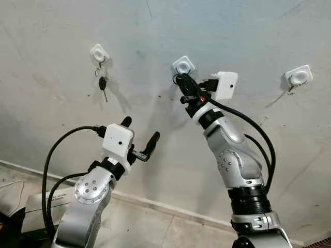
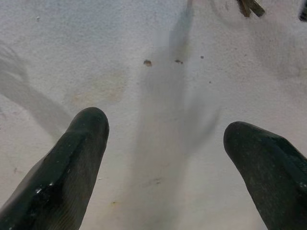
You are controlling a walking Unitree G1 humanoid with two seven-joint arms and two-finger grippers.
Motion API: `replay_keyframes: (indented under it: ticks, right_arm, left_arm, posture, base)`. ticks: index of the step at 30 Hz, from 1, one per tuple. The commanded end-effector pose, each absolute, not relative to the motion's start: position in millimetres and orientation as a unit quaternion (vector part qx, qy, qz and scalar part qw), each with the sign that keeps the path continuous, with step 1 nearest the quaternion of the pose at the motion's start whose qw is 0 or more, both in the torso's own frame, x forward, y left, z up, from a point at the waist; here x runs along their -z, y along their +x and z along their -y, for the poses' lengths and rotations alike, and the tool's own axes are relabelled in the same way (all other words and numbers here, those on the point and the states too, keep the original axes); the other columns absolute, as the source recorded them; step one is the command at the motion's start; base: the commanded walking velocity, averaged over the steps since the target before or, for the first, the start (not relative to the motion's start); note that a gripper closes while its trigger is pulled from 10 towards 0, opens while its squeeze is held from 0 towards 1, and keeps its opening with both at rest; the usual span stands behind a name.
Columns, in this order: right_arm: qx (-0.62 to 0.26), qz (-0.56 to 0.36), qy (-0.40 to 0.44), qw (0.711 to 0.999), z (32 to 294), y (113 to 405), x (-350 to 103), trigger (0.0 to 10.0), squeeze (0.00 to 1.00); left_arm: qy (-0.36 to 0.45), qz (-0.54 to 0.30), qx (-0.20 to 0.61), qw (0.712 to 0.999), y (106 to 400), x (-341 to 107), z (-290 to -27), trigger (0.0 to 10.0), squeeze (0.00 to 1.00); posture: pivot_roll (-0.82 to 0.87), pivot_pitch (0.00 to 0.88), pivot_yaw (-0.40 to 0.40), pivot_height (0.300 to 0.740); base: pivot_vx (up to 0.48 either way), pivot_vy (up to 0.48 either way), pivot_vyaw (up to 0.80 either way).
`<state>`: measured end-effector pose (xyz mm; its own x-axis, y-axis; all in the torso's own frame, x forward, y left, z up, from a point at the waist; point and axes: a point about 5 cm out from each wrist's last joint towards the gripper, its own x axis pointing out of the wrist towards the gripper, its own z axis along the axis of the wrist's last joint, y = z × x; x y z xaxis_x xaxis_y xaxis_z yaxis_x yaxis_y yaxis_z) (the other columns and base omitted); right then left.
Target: Hang keys on a hook
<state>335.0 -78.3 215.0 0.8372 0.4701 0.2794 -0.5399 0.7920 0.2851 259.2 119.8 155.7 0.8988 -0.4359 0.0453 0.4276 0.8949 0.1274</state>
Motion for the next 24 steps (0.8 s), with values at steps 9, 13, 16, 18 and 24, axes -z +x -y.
replay_keyframes:
  ticks: [9,13,16,18,24]
  right_arm:
    - [-0.291,0.089,0.181,0.935,76.7,326.6,-213.3,10.0,0.0]
    - [-0.282,0.092,0.181,0.938,75.0,328.5,-213.9,10.0,0.0]
    - [-0.28,0.093,0.182,0.938,71.7,329.3,-214.8,10.0,0.0]
    - [-0.277,0.094,0.181,0.939,70.1,329.4,-215.2,10.0,0.0]
    - [-0.238,0.1,0.169,0.951,69.7,334.0,-217.2,10.0,0.0]
  left_arm:
    - [0.067,0.041,0.227,0.971,260.5,-157.7,-120.3,10.0,0.0]
    - [0.068,0.042,0.227,0.971,261.5,-158.3,-120.8,10.0,0.0]
    - [0.069,0.042,0.226,0.971,261.9,-158.5,-121.1,10.0,0.0]
    - [0.069,0.042,0.226,0.971,261.4,-158.3,-120.9,10.0,0.0]
    - [0.069,0.042,0.226,0.971,261.6,-158.4,-120.8,10.0,0.0]
  posture:
    - [0.09,0.0,0.039,0.74]
    - [0.09,0.0,0.04,0.74]
    - [0.09,0.0,0.04,0.74]
    - [0.09,0.0,0.04,0.74]
    - [0.09,0.0,0.04,0.74]
  base:
    - [0.0,0.0,0.0]
    - [0.0,0.0,0.0]
    - [0.0,0.0,0.0]
    - [0.0,0.0,0.0]
    - [0.0,0.0,0.0]
